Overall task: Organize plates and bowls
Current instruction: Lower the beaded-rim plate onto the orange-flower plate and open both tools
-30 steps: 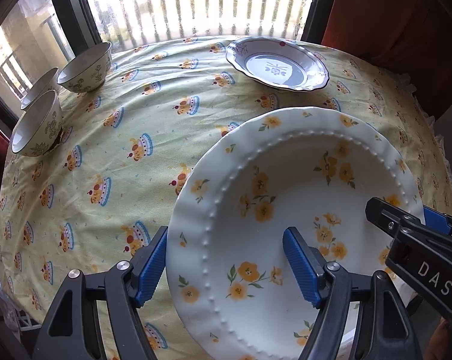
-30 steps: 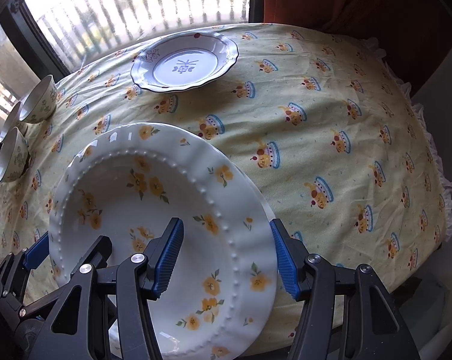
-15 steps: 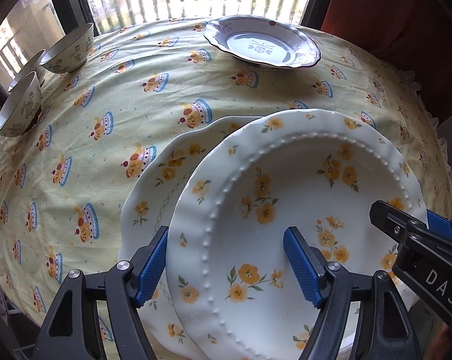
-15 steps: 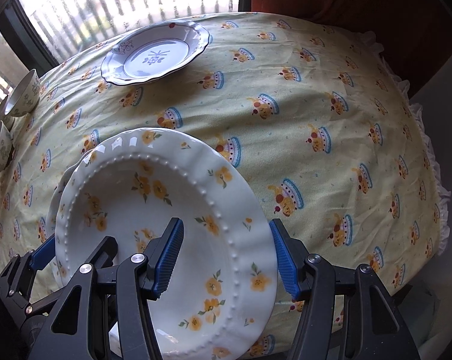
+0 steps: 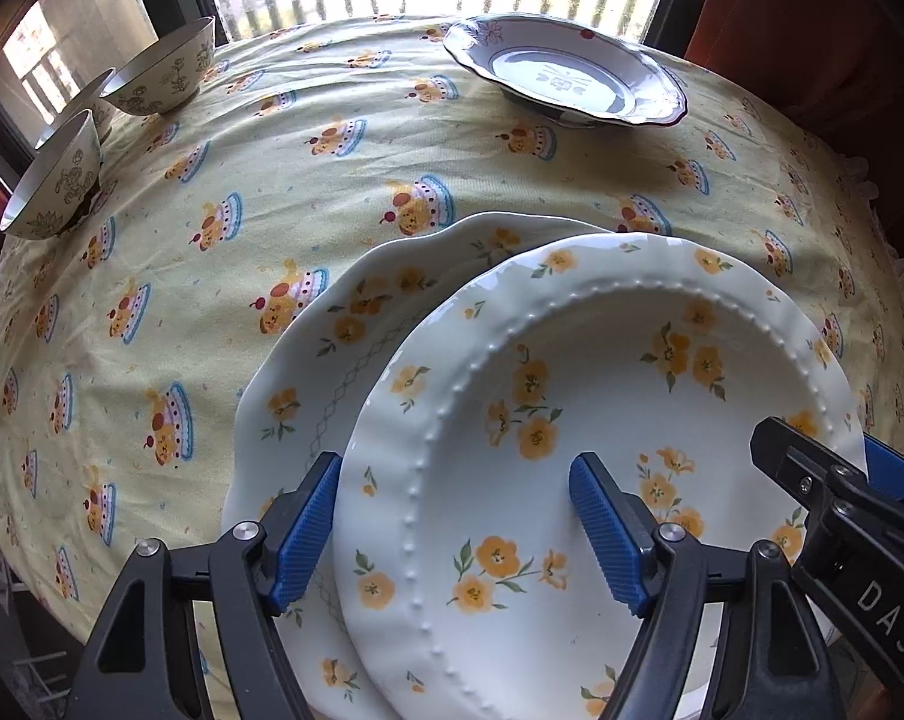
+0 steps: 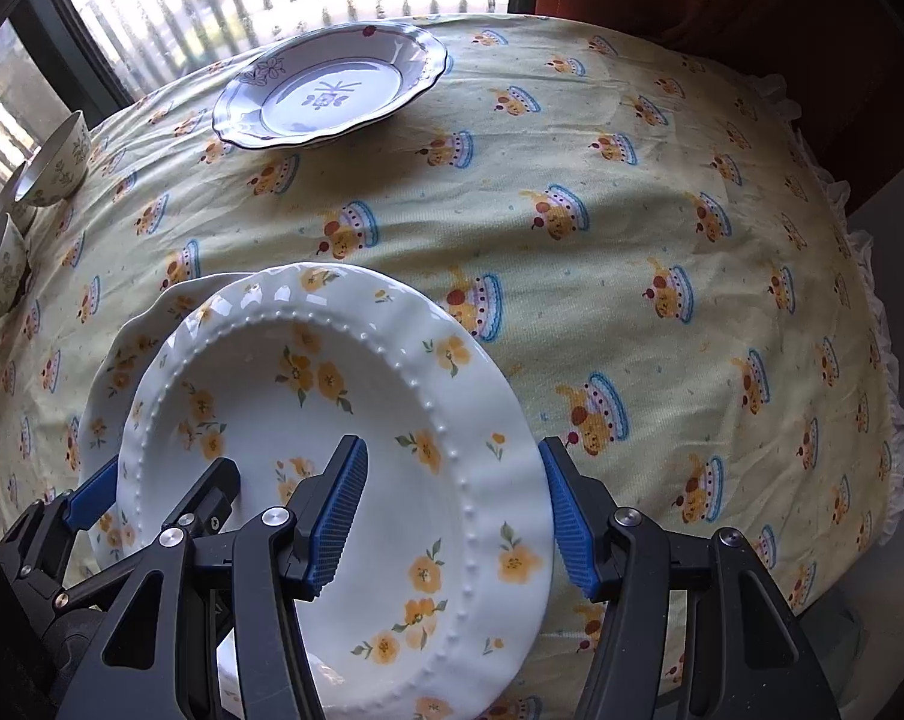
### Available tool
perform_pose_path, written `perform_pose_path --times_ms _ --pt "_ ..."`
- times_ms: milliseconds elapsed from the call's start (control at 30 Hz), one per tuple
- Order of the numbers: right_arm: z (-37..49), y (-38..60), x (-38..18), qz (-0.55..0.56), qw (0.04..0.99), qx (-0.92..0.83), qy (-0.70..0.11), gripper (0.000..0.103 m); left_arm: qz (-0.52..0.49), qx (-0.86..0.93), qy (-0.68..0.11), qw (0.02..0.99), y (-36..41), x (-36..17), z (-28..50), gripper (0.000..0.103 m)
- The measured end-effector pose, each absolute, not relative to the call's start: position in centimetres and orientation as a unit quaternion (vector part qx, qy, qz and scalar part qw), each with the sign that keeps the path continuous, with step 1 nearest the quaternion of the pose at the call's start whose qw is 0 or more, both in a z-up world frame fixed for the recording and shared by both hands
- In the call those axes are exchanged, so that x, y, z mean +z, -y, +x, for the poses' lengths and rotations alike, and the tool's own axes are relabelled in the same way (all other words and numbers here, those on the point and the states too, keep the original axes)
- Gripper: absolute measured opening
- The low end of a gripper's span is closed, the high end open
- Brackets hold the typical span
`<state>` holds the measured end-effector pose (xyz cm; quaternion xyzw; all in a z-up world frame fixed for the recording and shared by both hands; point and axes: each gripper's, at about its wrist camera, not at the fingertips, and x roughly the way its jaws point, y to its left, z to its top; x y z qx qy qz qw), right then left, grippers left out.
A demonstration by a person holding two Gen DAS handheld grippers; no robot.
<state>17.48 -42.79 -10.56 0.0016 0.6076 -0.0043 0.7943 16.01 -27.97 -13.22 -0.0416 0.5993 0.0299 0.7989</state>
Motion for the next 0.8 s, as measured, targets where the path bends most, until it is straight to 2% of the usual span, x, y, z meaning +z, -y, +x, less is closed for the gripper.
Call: perform_pose_path --times_ms 267,333,567,600,733,800 --pt "17.1 42.9 -10.8 0.003 0.801 0.010 -0.599 0.061 -0.008 0.050 -0.592 0.804 28.7 -12.9 15.6 0.080" --pt "16.9 42.9 -10.8 0.003 0.801 0.015 -0.599 0.061 0.006 0.043 -0.594 0.803 29.1 -13.0 15.6 0.085" --pt "16.0 43.7 -9.7 0.007 0.811 0.018 -0.585 0.061 0.005 0.038 -0.587 0.808 28.4 -11.9 15.0 0.085" --pt "16.0 43.8 -9.5 0.007 0.812 0.023 -0.583 0.060 0.005 0.037 -0.586 0.810 28.4 -11.6 14.9 0.086" --pt "15.9 43.6 -9.4 0.009 0.811 0.040 -0.584 0.043 0.001 0.033 -0.584 0.811 28.1 -10.8 14.4 0.086" --pt "15.9 43.3 -9.7 0.003 0.809 0.036 -0.587 0.040 0.003 0.034 -0.583 0.812 28.0 -10.5 14.1 0.086"
